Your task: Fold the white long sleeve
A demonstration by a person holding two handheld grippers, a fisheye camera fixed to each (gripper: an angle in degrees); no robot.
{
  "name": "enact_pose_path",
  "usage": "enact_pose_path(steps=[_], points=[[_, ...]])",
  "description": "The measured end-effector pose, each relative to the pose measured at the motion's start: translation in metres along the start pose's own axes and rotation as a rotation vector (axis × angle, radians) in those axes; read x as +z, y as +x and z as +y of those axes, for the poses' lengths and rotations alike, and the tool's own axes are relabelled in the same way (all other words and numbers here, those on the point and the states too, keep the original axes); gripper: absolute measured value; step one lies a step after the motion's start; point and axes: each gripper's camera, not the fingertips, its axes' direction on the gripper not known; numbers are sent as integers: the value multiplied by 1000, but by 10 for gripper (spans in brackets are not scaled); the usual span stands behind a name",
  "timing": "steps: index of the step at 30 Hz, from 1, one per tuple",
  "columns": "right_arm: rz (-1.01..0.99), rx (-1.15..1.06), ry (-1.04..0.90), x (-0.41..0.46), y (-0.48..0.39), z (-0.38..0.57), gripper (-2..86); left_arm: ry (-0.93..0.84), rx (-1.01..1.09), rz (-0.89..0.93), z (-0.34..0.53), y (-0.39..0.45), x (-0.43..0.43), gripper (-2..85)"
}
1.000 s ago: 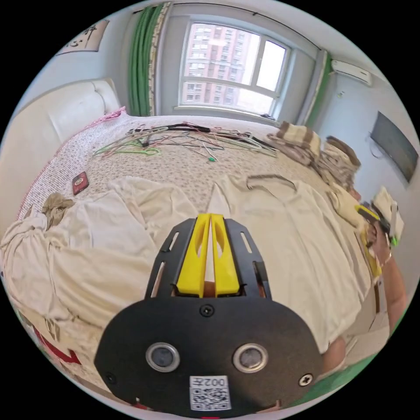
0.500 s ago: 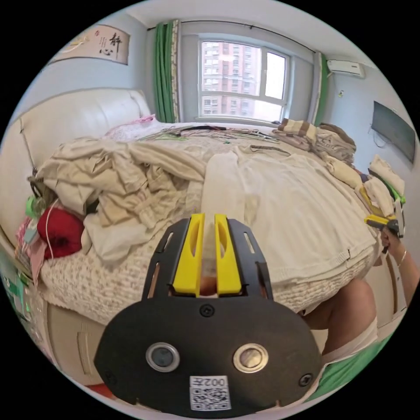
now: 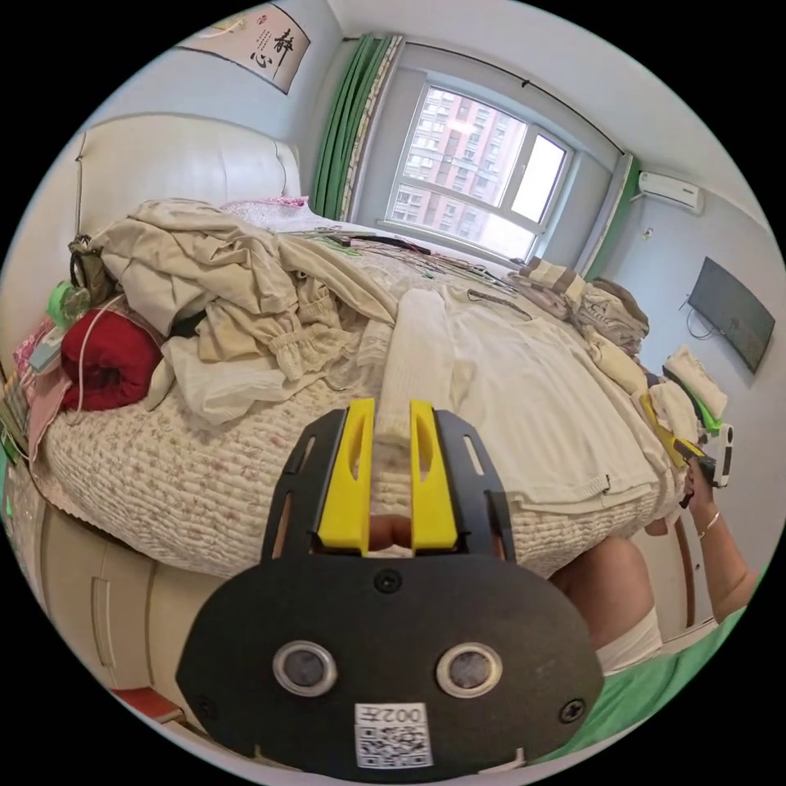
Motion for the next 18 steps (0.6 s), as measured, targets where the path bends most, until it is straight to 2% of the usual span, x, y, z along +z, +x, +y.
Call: enact_pose_path(steps=[6,8,10,15,18], points=[[-77,-9,102,-55,-15,22,-9,-39,-14,34,-18,-11,18,44],[-92,-27,118,-67,-22,29,-9,-107,-6,30,-26,-15,27,29],[-93,-46,137,-78,-30,36,-9,-99,-17,46,-33,-20,22,11],[-76,-114,200,-104,-54,61,-9,99,-132,103,-75,-54,-27,-7],[-74,-141,203,-111,-66,76,-9,236,-311,262,-101,-101,-57,-10]])
